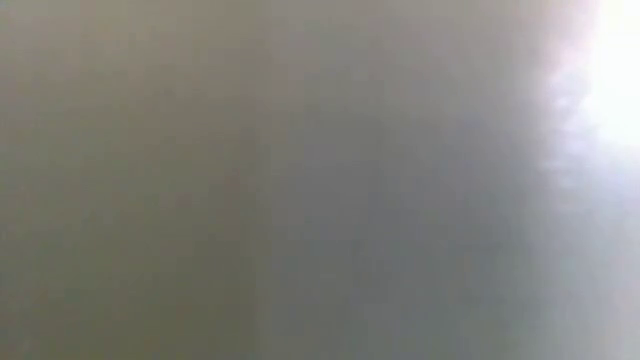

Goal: Pick & Place USB Port
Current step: Put the top large brown charger cable into the dark blue bin

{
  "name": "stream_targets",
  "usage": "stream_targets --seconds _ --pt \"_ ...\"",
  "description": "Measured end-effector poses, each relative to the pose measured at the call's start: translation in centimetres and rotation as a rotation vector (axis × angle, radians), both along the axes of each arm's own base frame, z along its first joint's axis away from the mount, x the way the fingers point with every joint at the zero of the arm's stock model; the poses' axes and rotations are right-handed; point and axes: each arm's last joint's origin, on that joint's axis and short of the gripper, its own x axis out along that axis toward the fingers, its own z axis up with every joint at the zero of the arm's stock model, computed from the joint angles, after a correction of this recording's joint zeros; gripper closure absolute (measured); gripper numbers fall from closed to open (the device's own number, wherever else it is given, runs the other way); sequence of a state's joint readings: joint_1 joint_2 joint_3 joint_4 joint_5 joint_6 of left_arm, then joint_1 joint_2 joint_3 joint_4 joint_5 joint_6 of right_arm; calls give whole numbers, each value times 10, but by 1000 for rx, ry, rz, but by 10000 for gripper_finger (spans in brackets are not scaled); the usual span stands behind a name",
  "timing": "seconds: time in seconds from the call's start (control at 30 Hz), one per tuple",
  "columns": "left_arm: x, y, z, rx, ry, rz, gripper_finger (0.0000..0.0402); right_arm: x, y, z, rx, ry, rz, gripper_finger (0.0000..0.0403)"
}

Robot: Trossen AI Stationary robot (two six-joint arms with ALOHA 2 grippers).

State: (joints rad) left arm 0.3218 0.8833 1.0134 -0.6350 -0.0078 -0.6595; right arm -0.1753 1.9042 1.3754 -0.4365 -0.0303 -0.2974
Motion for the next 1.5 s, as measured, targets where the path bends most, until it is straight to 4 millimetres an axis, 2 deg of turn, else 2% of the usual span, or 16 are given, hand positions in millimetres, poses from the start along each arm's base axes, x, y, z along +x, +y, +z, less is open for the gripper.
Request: stream_targets --seconds 0.4,0.8,0.93,1.07,1.23,1.37,1.5 --pt "2 -8 0 13 7 -13 376 9 -2 5 -12 -114 -12 227" --pt "4 -16 -1 -14 2 -45 376 16 0 -38 48 1 -26 227" --pt "5 -19 -1 -27 -2 -51 376 15 1 -43 58 25 -42 235" --pt "5 -21 -1 -26 -2 -55 376 16 -2 -42 60 17 -110 273" --pt "6 -24 -1 -17 -2 -32 376 16 -4 -39 75 -9 -149 367" --pt "6 -26 -1 -12 -6 11 376 18 0 -31 79 -20 -147 373" --pt "2 -25 -4 -31 0 224 376 22 8 -4 87 -90 -145 370"
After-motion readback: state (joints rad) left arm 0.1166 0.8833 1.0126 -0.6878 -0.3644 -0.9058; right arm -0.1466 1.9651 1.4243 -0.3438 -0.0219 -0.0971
